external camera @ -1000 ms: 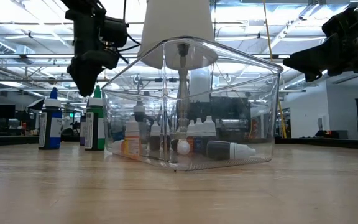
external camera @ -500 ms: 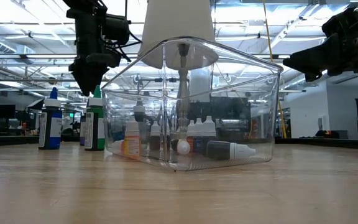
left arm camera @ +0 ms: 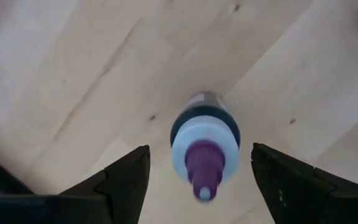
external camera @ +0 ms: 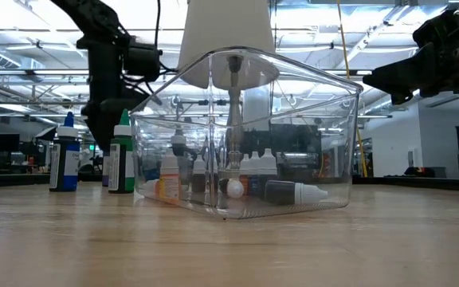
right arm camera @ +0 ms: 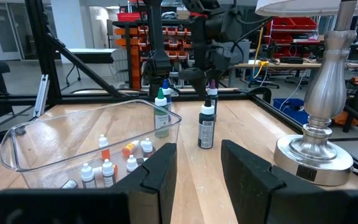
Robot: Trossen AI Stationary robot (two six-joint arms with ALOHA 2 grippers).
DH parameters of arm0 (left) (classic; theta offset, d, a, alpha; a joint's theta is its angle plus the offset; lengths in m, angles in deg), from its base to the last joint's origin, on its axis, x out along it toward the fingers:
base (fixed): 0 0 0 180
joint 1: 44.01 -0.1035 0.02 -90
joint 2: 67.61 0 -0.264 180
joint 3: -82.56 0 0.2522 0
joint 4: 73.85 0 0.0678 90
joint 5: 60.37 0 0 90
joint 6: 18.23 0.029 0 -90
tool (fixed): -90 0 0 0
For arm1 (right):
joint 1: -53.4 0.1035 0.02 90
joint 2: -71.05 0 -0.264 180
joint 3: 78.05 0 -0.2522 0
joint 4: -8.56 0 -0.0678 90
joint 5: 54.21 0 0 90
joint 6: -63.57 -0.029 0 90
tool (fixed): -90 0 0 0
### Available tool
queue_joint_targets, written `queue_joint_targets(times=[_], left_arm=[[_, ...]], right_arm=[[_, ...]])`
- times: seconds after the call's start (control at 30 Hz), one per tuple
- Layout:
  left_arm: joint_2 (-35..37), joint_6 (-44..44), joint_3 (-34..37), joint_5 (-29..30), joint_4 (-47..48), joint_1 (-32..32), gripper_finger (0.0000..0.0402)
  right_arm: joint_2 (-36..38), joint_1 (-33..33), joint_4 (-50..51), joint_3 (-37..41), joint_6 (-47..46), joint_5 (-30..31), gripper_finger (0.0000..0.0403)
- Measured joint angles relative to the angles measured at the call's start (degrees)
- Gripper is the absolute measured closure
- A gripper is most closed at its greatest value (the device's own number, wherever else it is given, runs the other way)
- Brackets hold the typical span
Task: Pick & Place food coloring
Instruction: Put the violet food coloring bottle into the bin
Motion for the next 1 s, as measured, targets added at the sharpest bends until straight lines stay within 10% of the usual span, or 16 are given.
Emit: queue_joint_targets(times=[1.0], left_arm=[[0.15, 1.76, 1.88, 0.17, -7.02, 0.0, 0.0155]], right_arm=[[0.0, 0.01, 0.0, 0.0, 0.0, 0.0, 0.0289]])
